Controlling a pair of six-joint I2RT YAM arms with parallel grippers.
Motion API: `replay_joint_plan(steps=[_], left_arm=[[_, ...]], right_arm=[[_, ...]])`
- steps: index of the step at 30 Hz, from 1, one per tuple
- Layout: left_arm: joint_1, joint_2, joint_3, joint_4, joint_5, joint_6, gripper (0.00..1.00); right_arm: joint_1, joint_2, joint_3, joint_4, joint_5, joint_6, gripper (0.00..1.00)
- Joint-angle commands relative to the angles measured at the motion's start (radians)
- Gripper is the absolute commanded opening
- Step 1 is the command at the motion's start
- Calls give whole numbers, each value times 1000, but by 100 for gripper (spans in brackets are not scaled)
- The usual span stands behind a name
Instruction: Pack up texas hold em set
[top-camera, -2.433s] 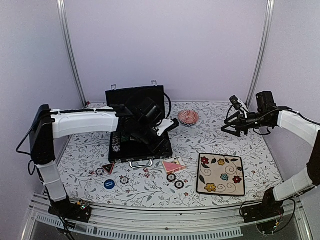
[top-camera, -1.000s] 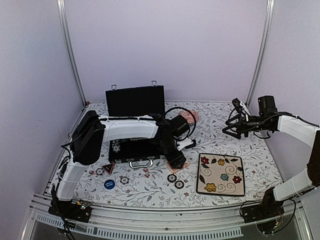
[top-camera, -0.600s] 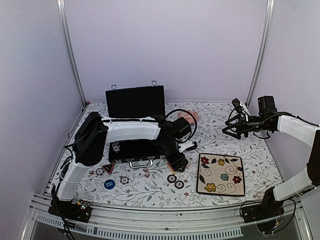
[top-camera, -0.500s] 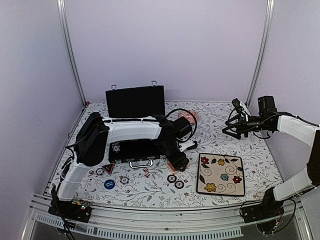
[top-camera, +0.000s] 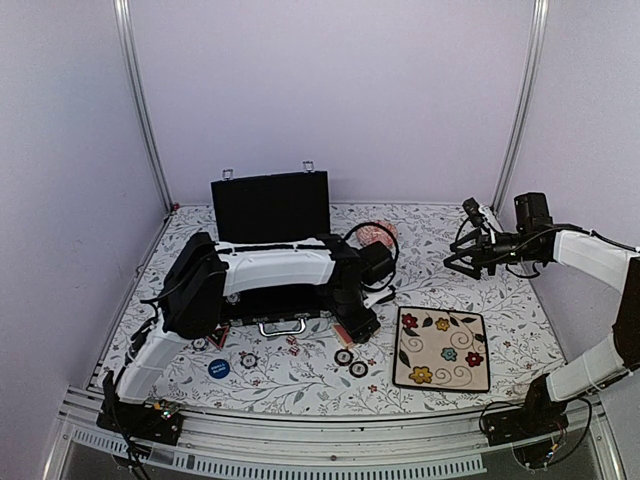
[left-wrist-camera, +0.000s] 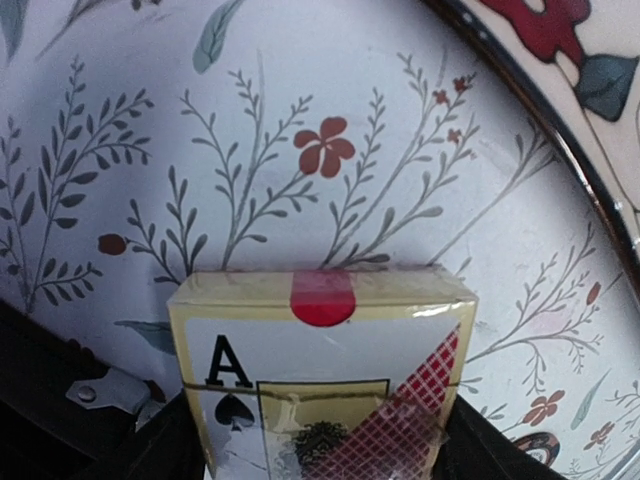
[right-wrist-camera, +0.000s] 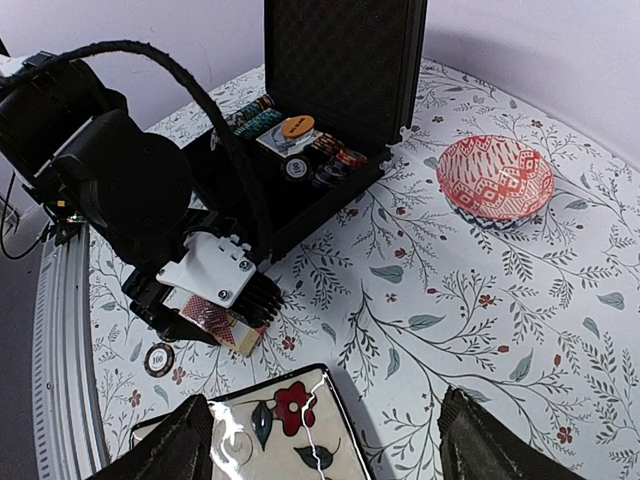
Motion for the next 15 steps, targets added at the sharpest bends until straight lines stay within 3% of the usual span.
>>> replay_joint_plan(steps=[1,5,10,15], left_arm=[[-21,30,11,-66,-39,-14,74],[-28,16,46,-69,-14,-13,63],[-30,-96,66,-5,76,16,61],[-1,-256,0,55,8,88,61]], right_arm=[[-5,-1,5,3,-24,-11,78],[-4,-1,5,2,-22,-11,78],[-4,0,6,2,-26,-8,78],[-5,9,7,3,-27,-6,78]])
